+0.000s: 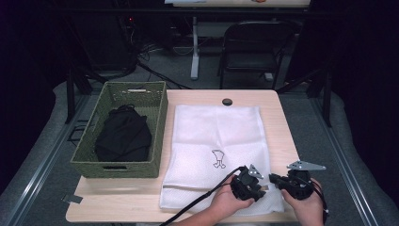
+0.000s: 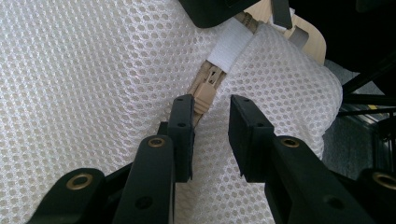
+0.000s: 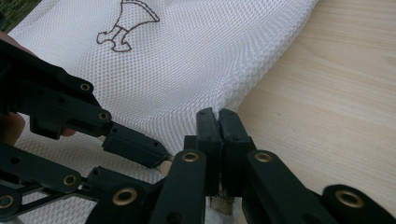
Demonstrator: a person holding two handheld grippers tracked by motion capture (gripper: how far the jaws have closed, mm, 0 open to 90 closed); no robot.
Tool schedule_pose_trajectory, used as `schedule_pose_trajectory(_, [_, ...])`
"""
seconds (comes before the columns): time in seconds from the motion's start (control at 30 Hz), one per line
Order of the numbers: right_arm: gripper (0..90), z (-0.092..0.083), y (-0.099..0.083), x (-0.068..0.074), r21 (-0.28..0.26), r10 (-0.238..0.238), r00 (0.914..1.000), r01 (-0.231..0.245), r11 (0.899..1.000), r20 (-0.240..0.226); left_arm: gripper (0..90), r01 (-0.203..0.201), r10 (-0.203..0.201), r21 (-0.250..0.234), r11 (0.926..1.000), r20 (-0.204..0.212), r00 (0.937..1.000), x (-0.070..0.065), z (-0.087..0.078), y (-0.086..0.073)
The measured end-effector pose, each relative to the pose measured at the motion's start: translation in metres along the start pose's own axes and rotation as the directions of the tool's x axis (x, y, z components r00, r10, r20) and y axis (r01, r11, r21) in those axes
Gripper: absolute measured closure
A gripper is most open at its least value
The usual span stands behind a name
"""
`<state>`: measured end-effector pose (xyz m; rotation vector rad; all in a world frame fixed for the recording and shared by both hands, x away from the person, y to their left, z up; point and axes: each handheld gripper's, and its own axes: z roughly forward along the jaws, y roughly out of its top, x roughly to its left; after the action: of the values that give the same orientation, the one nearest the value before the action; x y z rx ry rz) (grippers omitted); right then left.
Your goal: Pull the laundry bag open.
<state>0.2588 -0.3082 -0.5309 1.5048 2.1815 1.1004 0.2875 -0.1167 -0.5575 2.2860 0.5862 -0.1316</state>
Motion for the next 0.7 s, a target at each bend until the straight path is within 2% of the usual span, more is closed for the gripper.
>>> schedule_pose_trajectory(0.17, [88.5,0.0002,-0.0003,-0.0008,0.002,0.0,1.0,0.0,1.0,0.003,71.3,-0.002,0.003,-0.019,0.9998,0.02,0.9998,-0.0004,-0.0013,-0.0003])
schedule_pose_trajectory(0.23, [88.6,0.0001,-0.0003,-0.0007,0.003,0.001,1.0,-0.001,1.0,0.003,71.3,-0.006,0.006,-0.013,0.9999,0.008,1.0,-0.0019,-0.0031,0.0])
schedule_pose_trajectory(0.3, [88.6,0.0001,-0.0003,-0.0006,0.0,0.0,1.0,0.0,1.0,0.002,71.7,-0.001,0.002,-0.022,0.9998,0.043,0.9991,-0.002,-0.003,-0.0004])
schedule_pose_trajectory(0.37, [88.6,-0.0001,0.0,-0.0001,-0.003,0.0,1.0,0.0,1.0,0.001,71.8,-0.004,0.005,-0.015,0.9999,0.028,0.9996,-0.0036,-0.0028,-0.0005])
schedule_pose_trajectory(0.47, [88.5,-0.0001,-0.0001,0.001,-0.006,-0.003,1.0,0.003,1.0,0.002,72.0,0.003,-0.002,-0.017,0.9998,0.04,0.9992,-0.0035,-0.0007,-0.0008])
schedule_pose_trajectory(0.63, [88.5,-0.0003,-0.0005,0.001,-0.007,-0.001,1.0,0.001,1.0,0.0,68.7,-0.022,0.022,-0.012,0.9997,-0.013,0.9997,-0.0026,-0.0034,-0.001])
schedule_pose_trajectory(0.7, [88.5,-0.0011,-0.0003,0.0013,-0.007,-0.003,1.0,0.003,1.0,0.002,67.1,-0.007,0.007,-0.014,0.9999,-0.011,0.9999,-0.0011,-0.0041,-0.0023])
